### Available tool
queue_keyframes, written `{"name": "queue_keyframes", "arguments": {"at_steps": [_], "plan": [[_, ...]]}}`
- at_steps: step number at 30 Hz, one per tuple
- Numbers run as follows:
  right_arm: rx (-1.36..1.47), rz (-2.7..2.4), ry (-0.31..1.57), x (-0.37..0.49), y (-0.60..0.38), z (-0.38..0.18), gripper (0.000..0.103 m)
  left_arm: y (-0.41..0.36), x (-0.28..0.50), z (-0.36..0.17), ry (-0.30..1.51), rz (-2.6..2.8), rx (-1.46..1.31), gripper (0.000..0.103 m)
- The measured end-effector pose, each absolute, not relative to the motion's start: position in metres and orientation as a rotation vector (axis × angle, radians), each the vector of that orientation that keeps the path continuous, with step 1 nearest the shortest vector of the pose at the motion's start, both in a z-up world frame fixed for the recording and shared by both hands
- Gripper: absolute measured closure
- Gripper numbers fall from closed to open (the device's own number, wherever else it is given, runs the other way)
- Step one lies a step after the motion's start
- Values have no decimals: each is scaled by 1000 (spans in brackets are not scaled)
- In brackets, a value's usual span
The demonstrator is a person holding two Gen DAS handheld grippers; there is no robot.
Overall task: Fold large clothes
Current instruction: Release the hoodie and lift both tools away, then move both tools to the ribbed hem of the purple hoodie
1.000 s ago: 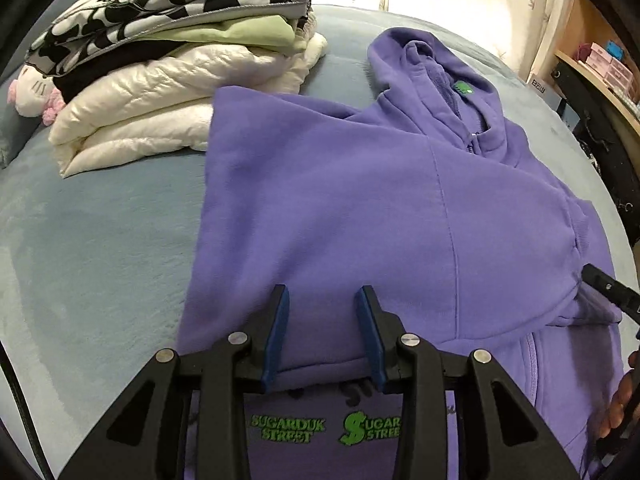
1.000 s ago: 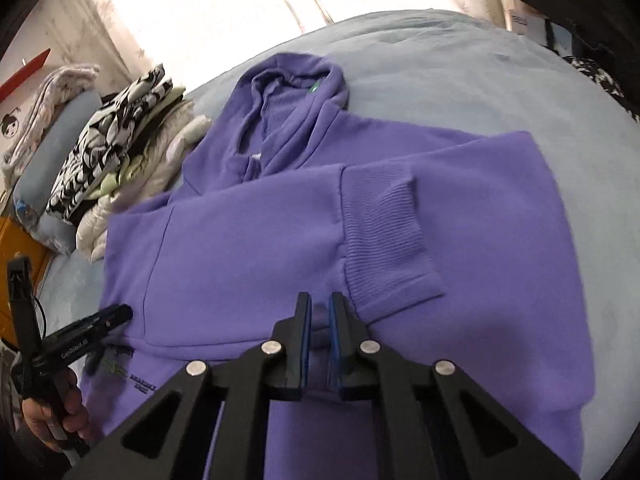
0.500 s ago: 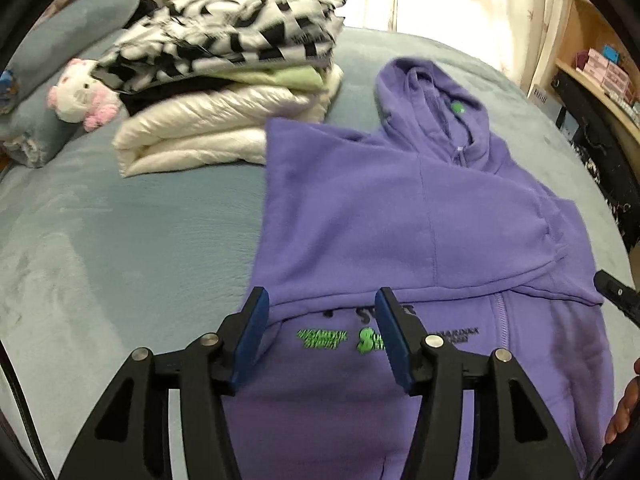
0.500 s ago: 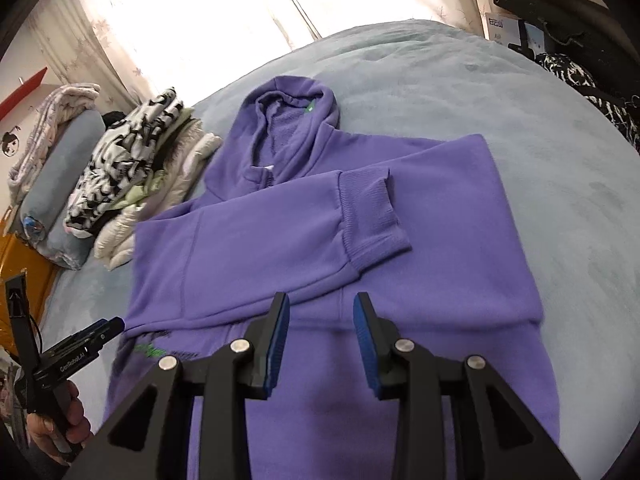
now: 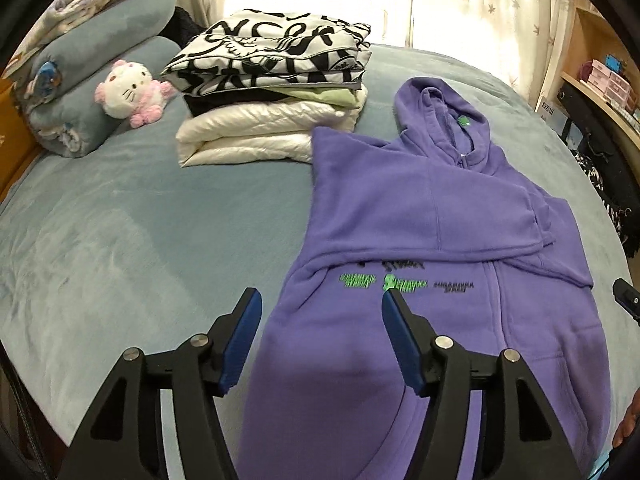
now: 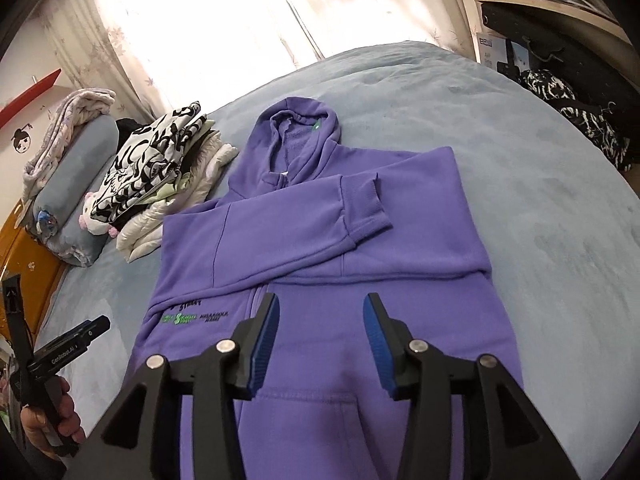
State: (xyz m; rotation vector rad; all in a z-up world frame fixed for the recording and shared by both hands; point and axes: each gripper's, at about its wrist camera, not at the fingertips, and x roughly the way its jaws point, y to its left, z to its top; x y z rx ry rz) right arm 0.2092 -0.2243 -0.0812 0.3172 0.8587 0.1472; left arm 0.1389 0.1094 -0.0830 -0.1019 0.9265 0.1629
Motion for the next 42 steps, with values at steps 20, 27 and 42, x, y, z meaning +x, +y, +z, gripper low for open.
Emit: {"name": "queue_keyframes", "arguments": {"at_steps": [20,27,42], "plan": [[381,119,872,119,-249,-87,43,145,26,-96,987,208,-150,40],[385,95,879,86,-270,-88,42,167,-4,-121,1051,212,-248,40],[489,65,966,22,-335,-139,42,170,-22,-161,1109,-27,-391,36]]}}
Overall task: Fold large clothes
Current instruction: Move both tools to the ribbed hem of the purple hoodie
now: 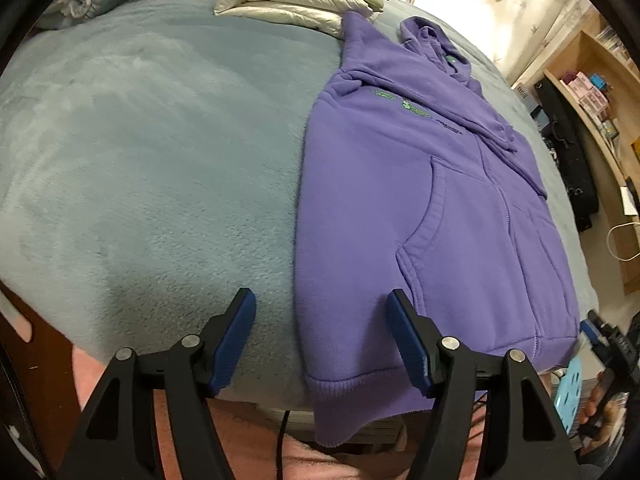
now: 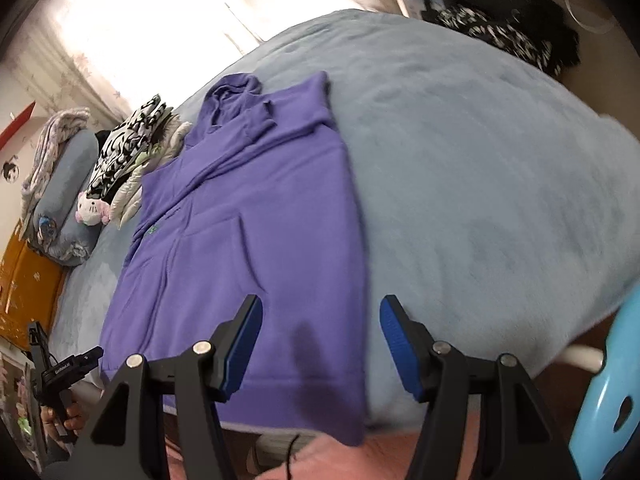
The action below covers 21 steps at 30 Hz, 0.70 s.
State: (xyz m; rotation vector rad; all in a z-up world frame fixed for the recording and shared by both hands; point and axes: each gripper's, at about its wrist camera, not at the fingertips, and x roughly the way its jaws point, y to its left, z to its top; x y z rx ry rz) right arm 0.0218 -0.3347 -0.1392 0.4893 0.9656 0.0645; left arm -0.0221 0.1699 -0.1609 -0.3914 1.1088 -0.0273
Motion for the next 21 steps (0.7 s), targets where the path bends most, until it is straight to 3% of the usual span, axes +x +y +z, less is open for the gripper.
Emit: {"name": "queue_keyframes", "arguments": {"at_steps": [21], "plan": [[693,423,969,28,-316,-181,42,180,-21,-187,1079,-272,-606,32]]}}
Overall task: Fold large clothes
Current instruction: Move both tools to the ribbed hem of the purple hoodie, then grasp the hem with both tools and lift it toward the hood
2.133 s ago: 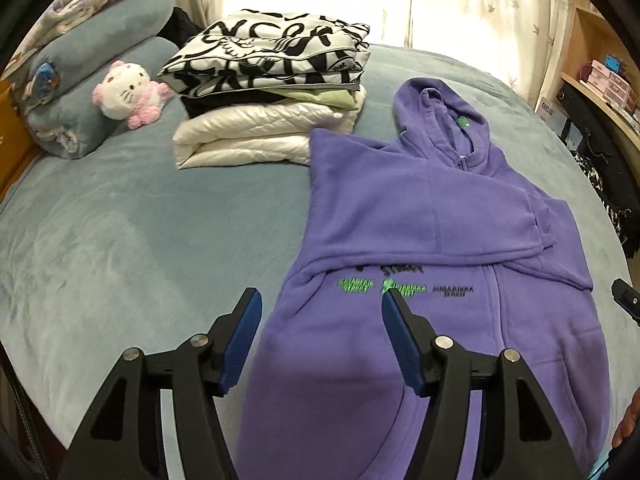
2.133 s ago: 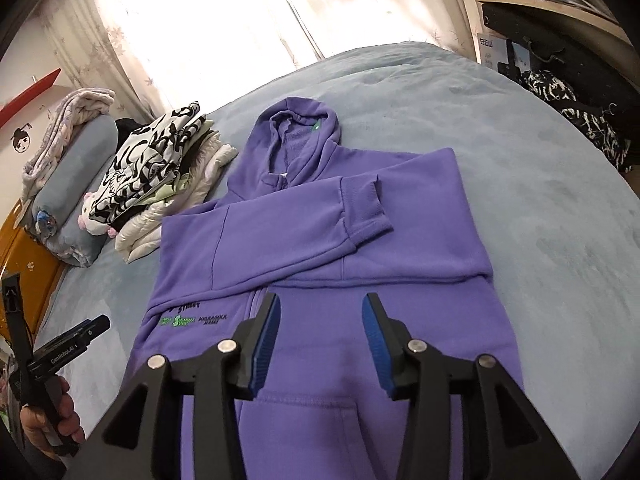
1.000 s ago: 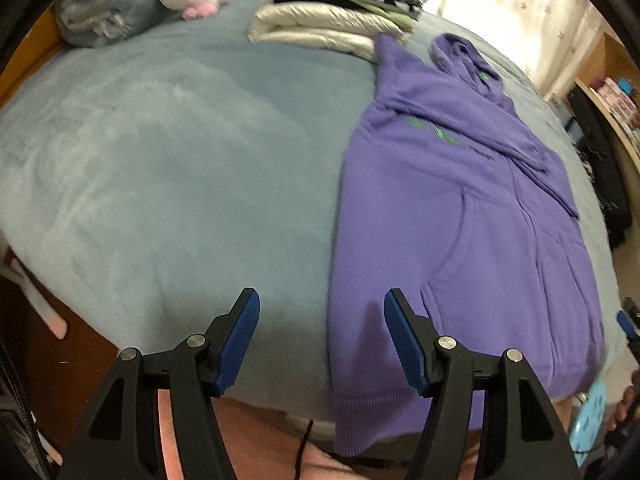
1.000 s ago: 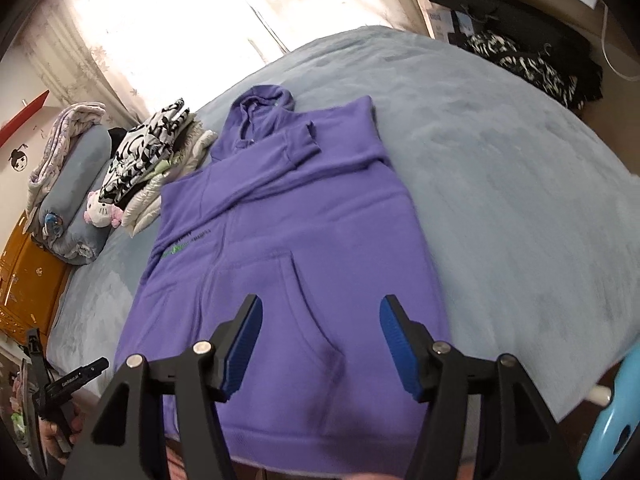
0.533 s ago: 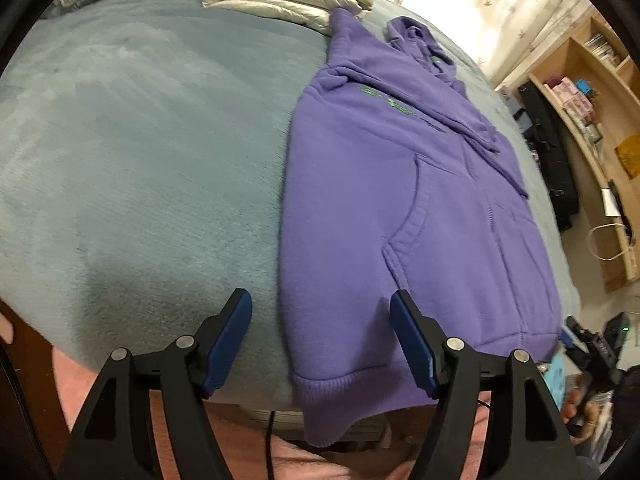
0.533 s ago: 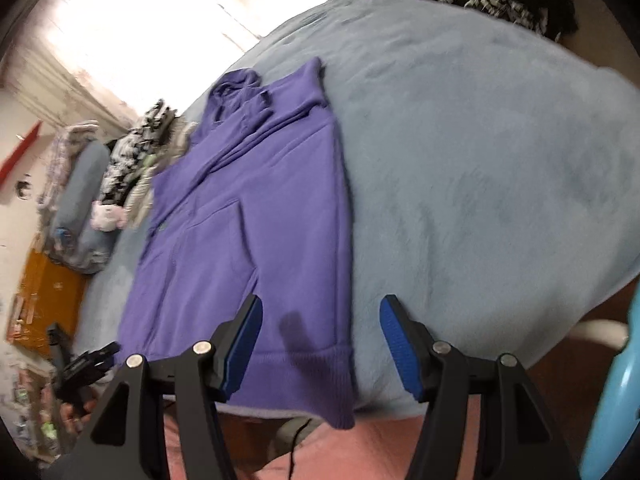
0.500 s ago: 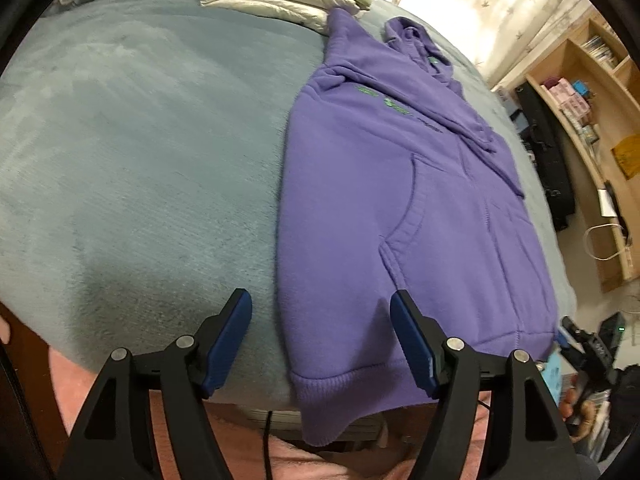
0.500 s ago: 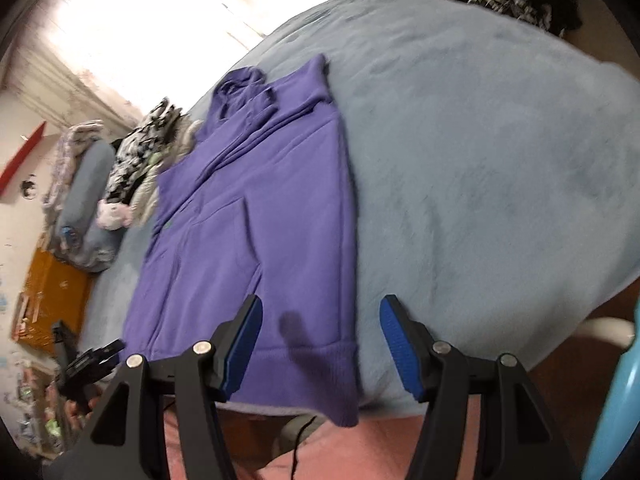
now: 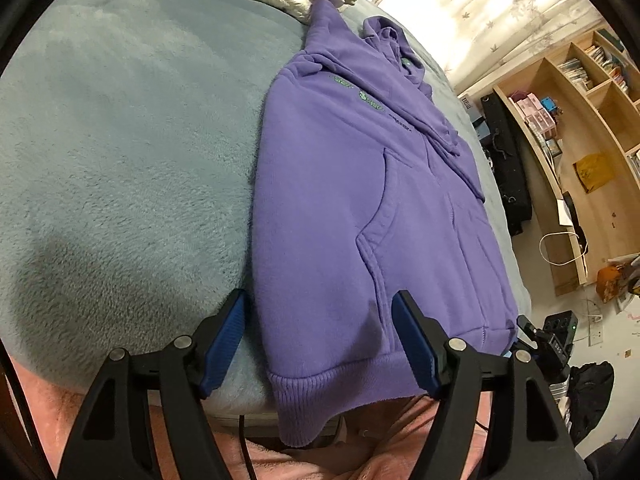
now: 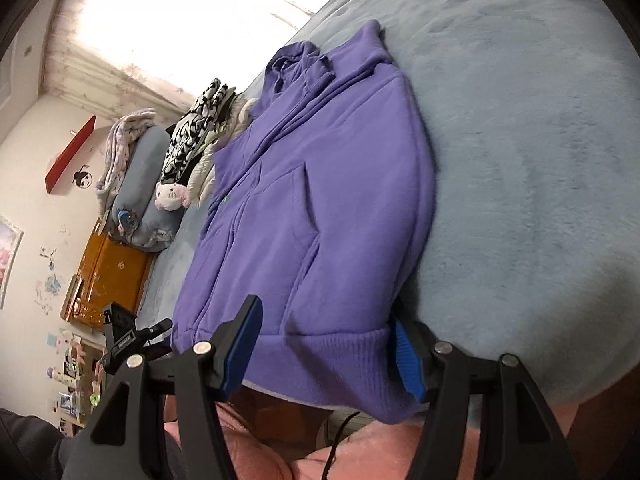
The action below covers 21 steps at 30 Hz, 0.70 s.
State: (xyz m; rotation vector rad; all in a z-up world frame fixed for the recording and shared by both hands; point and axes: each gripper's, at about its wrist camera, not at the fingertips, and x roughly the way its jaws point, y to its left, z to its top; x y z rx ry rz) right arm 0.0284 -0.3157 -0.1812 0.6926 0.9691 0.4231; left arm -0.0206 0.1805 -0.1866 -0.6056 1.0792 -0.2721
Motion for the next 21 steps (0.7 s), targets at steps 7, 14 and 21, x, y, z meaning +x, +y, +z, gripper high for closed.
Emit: {"name": "queue_keyframes", "arguments": {"at_steps": [7,14,21], "plan": [[688,402,983,39,-305,-185,42,155,-15,-186,1079,-305,-548,32],[730,358,1003,37,-315,-188,82,144,-1,-183,1079,-246,-627,90],[626,364,890,23,-302,-136,88,138,-9,-148,1022,-184,-646,93]]}}
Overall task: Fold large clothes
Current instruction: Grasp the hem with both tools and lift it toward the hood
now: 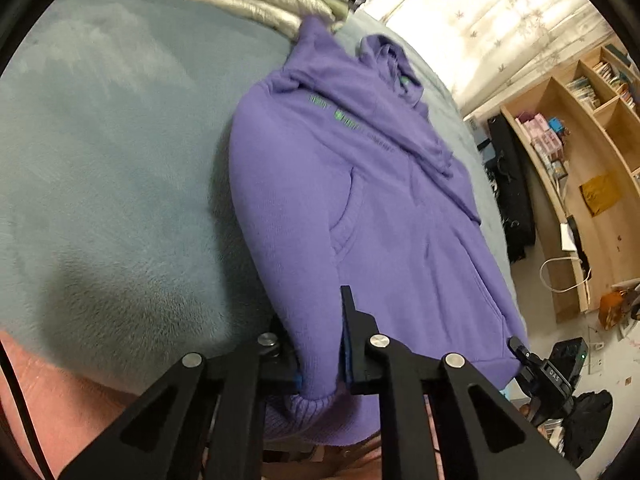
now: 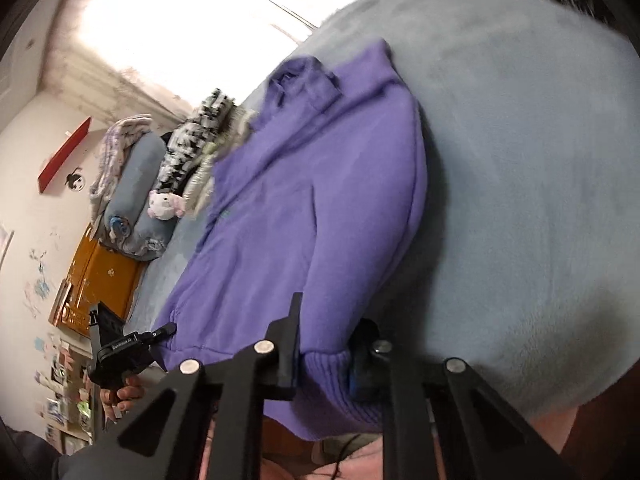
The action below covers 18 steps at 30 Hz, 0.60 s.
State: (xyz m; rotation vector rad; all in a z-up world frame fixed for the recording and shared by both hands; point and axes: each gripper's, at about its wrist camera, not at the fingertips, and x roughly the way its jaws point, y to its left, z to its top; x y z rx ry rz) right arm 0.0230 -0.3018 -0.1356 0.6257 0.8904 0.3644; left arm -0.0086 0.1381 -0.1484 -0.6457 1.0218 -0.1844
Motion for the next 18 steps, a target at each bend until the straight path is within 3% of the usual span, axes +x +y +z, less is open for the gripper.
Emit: {"name": "queue_keyframes", "arguments": {"at_steps": [18], "plan": [[577,458,821,-27,-309,-46,89,141,-50,-32,964,-269,-608,93]]}}
